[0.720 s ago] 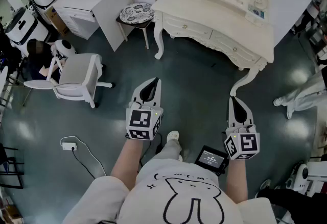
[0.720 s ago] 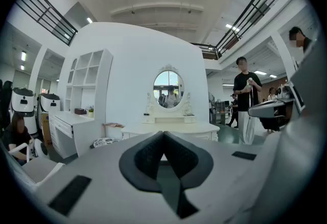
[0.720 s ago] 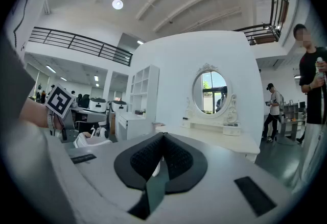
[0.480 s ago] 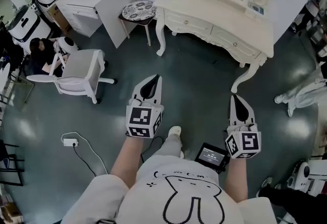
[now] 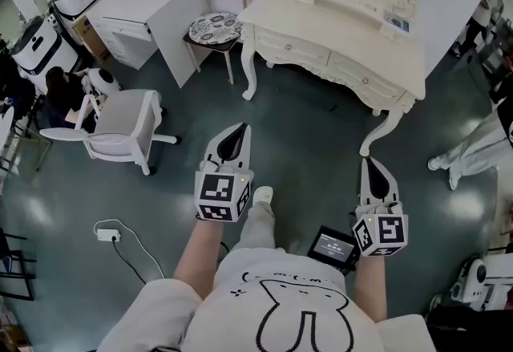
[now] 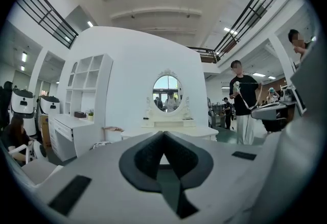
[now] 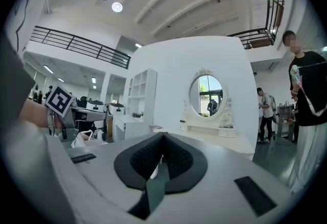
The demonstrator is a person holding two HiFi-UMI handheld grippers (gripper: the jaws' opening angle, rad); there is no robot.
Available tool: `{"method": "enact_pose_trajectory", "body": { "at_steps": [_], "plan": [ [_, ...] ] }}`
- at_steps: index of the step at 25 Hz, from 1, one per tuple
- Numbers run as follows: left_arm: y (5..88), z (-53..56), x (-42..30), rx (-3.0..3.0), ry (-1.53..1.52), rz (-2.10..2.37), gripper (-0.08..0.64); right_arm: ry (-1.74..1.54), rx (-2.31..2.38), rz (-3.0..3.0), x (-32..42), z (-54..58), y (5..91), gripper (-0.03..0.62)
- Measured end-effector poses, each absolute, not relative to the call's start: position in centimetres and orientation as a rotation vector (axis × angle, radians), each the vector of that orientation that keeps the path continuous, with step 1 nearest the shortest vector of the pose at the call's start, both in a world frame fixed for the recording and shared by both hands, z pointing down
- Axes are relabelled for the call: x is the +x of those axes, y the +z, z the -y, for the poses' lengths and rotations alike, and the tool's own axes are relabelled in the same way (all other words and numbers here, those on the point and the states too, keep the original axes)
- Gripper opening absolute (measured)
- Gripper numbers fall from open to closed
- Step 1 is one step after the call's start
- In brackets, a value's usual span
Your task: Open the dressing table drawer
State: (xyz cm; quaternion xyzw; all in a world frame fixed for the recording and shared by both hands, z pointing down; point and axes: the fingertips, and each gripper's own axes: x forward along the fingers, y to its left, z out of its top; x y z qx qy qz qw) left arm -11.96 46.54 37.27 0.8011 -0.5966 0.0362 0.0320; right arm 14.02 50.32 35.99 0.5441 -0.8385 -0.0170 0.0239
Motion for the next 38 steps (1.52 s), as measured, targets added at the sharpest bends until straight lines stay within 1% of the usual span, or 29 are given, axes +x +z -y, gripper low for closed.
{"method": "enact_pose_trajectory", "body": {
  "at_steps": [6,27,38],
  "plan": [
    [37.5,-42.0,-13.4,2.455,0.087,1.835,0.017,-0.083,1.67,2.593,12.5,-46.1,35.5,0.012],
    [37.0,-20.3,-15.4,2.549,0.08,1.696,0.017,-0.058,1.733,2.552,8.2,-25.9,34.8,0.012],
    [37.3,-14.9,-15.9,2.575,0.078,1.646,0.017,-0.039,1.773,2.532,7.3,-21.0,34.9,0.012]
  ]
}}
